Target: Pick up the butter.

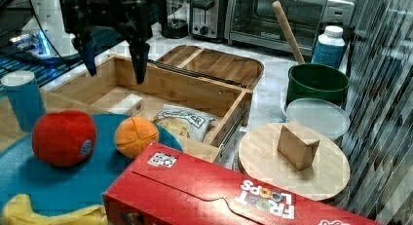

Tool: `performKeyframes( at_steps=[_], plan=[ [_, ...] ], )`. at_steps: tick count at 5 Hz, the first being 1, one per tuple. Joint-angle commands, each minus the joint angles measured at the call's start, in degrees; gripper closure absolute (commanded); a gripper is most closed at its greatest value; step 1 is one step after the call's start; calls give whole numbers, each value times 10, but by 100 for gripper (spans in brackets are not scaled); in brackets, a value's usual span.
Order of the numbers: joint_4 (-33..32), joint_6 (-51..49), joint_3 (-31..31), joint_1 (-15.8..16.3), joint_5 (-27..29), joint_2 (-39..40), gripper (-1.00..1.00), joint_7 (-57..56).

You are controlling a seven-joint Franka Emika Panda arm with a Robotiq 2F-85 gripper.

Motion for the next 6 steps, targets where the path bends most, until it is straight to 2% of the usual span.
performKeyframes(
  at_steps=[1, 2, 3, 4, 5, 6],
  plan=[
    [-65, 30, 17, 14, 74, 19, -100, 37],
    [-73, 42, 3, 29, 86, 28, -100, 22],
    [-83, 69, 17, 9, 82, 40, -100, 9],
    [-97, 101, 10, 3, 75, 52, -100, -15],
    [-114, 147, 1, 11, 29, 52, -100, 7],
    [-129, 152, 1, 13, 9, 32, 100, 31]
  ],
)
